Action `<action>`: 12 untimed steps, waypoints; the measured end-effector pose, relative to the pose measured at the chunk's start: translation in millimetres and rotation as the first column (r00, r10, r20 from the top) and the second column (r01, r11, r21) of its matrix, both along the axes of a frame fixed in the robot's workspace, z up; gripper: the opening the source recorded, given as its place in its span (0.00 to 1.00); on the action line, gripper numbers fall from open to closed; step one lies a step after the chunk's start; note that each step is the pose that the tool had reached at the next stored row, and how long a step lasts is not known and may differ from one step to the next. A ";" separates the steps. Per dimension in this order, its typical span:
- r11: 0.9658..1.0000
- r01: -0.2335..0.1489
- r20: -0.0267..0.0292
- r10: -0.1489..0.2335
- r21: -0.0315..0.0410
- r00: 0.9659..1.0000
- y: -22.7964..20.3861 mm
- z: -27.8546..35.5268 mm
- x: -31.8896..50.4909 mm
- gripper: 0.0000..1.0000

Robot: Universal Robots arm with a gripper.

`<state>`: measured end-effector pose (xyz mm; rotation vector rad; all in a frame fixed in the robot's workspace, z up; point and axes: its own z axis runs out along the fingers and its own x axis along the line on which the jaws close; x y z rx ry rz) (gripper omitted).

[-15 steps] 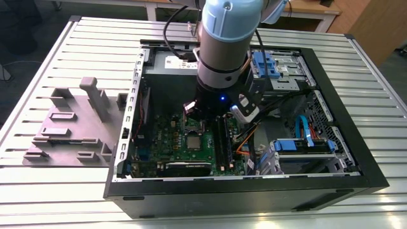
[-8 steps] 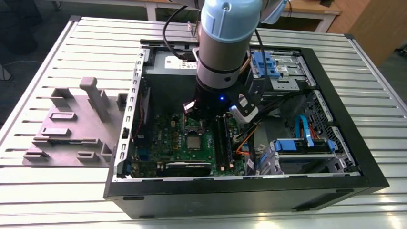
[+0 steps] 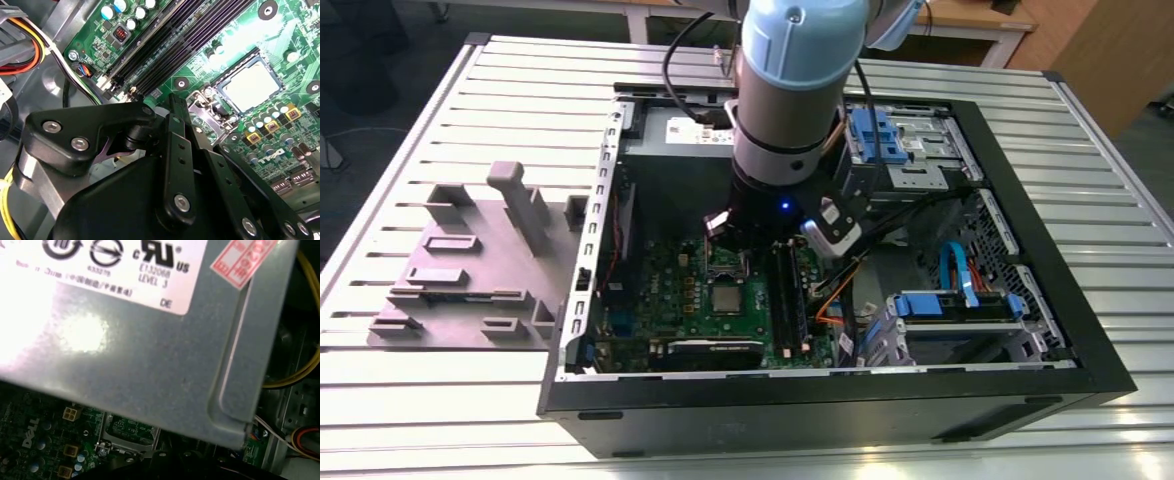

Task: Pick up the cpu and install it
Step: 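Close the cpu cover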

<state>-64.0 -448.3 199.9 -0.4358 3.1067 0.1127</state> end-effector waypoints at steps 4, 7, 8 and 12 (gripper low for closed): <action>1.000 0.003 0.000 -0.003 0.000 1.000 1.7 -1.1 0.0 0.10; 1.000 0.004 0.000 -0.004 0.000 1.000 2.6 -1.6 0.0 0.10; 1.000 0.004 0.000 -0.004 0.001 1.000 2.8 -1.7 0.0 0.10; 1.000 0.005 0.000 -0.005 0.004 1.000 3.0 -1.7 -1.2 0.10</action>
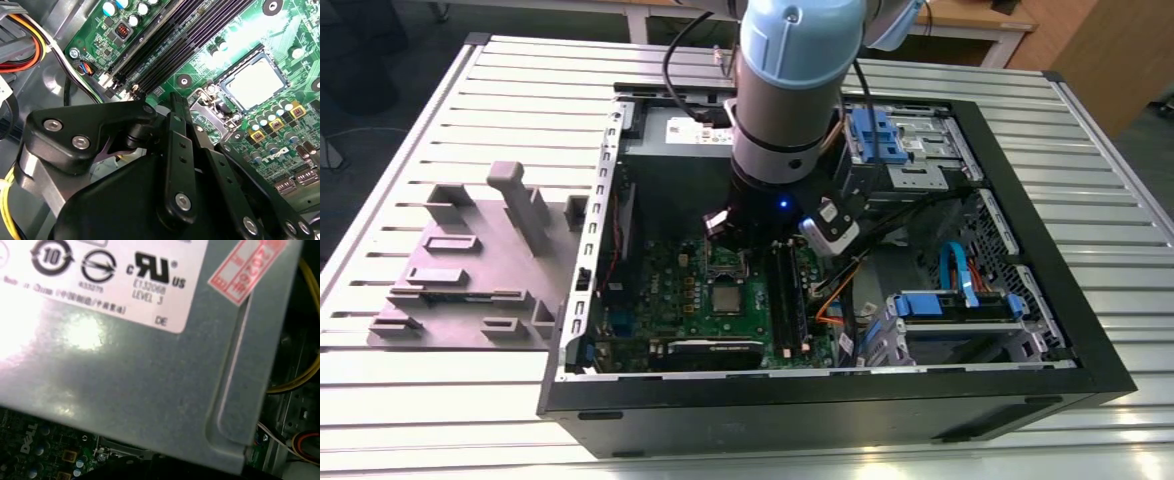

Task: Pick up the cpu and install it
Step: 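Close the cpu cover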

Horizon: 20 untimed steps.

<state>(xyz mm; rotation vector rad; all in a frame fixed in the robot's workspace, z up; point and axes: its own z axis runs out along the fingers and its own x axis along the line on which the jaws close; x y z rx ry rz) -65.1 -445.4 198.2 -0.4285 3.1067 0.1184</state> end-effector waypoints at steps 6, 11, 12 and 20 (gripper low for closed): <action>1.000 0.001 0.000 -0.001 0.005 1.000 0.0 0.0 -2.4 0.10; 1.000 0.002 0.001 -0.002 0.008 1.000 0.1 1.5 -2.6 0.10; 1.000 0.002 0.000 -0.002 0.009 1.000 0.0 2.7 -2.7 0.10; 1.000 0.001 0.000 -0.001 0.018 1.000 -1.6 10.8 -2.2 0.10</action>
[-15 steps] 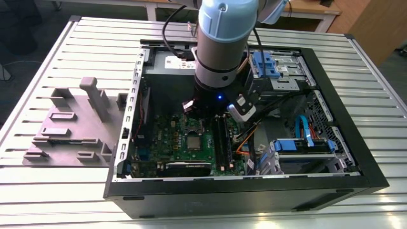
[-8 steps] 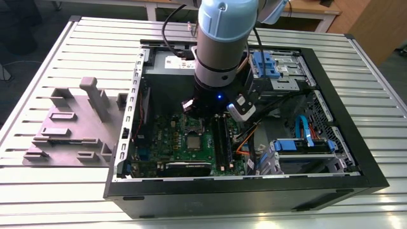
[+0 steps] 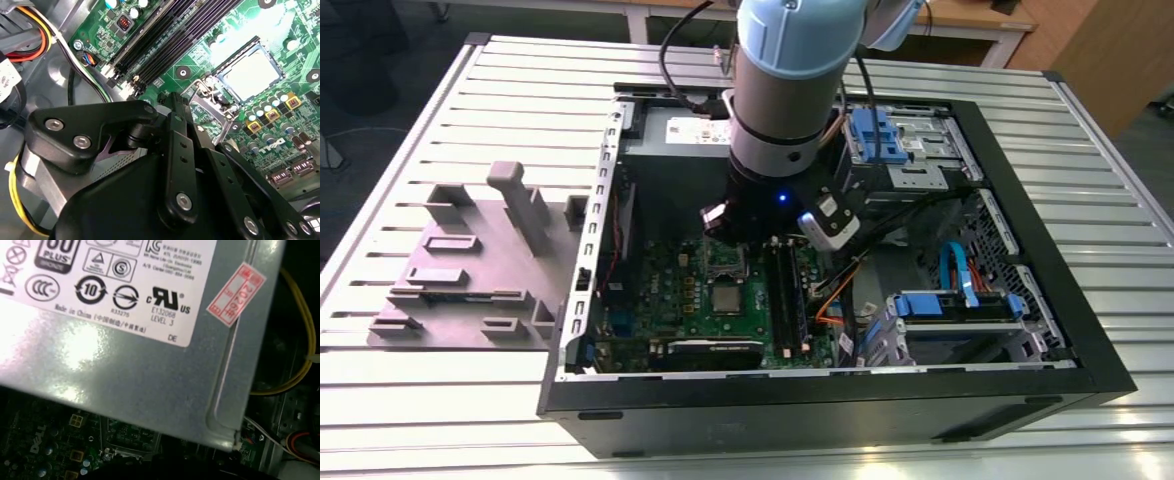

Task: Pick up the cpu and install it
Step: 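Close the cpu cover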

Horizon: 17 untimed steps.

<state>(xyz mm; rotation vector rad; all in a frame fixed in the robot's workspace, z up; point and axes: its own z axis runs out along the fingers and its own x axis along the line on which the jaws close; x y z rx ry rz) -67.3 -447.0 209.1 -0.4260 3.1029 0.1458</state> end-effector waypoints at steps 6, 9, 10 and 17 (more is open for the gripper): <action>1.000 0.000 0.000 0.000 0.005 1.000 -0.3 0.7 0.0 0.10; 1.000 0.000 0.000 0.000 0.005 1.000 -0.3 3.6 0.5 0.10; 1.000 0.000 0.000 0.000 0.005 1.000 -0.3 4.9 0.8 0.10; 1.000 0.000 -0.001 0.000 0.005 1.000 -0.4 7.1 1.8 0.10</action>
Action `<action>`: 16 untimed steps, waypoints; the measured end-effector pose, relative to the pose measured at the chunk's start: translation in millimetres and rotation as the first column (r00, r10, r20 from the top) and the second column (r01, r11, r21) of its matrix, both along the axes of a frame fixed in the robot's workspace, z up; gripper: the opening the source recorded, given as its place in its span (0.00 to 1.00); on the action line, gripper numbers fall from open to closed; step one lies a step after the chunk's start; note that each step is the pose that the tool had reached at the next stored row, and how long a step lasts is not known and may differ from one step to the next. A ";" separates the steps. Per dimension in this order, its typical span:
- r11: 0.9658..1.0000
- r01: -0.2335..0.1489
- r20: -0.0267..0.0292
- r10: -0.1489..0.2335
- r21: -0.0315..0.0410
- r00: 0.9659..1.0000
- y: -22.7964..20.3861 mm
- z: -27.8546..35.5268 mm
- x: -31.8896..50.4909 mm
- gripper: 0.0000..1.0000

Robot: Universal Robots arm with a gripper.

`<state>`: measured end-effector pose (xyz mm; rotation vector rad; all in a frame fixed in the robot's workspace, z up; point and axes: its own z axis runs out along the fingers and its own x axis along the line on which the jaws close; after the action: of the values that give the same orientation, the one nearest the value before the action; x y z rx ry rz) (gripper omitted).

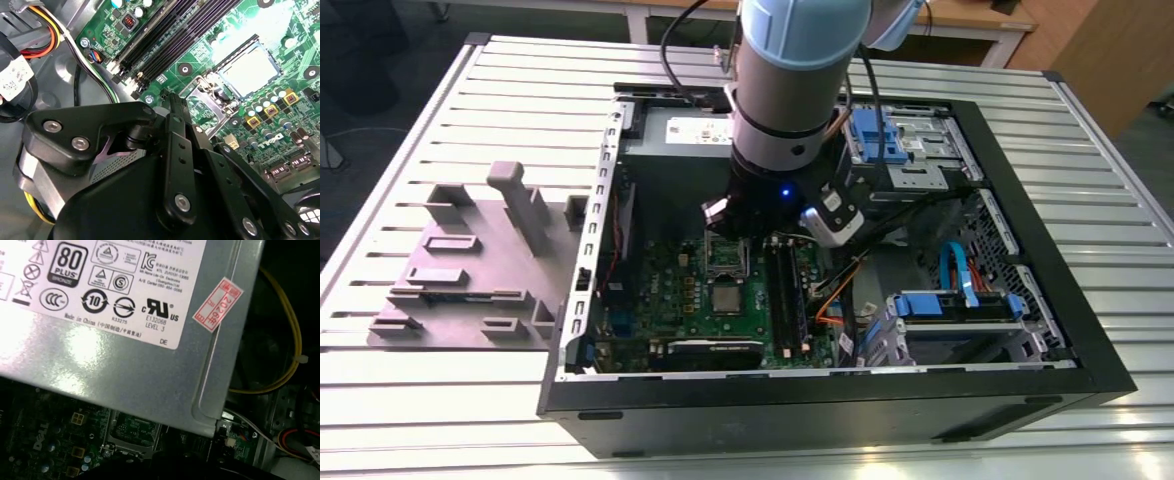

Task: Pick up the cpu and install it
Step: 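Close the cpu cover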

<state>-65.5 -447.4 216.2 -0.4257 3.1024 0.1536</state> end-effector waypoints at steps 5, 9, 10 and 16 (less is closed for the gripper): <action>1.000 0.000 0.000 0.000 0.000 1.000 0.0 -6.2 0.7 0.10; 1.000 0.000 0.000 0.000 0.001 1.000 0.0 -9.1 1.3 0.10; 1.000 0.000 0.000 0.000 0.001 1.000 0.0 -9.8 1.3 0.10; 1.000 0.000 0.000 0.000 0.001 1.000 0.0 -14.5 1.4 0.10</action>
<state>-64.1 -447.4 201.7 -0.4257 3.1024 0.1550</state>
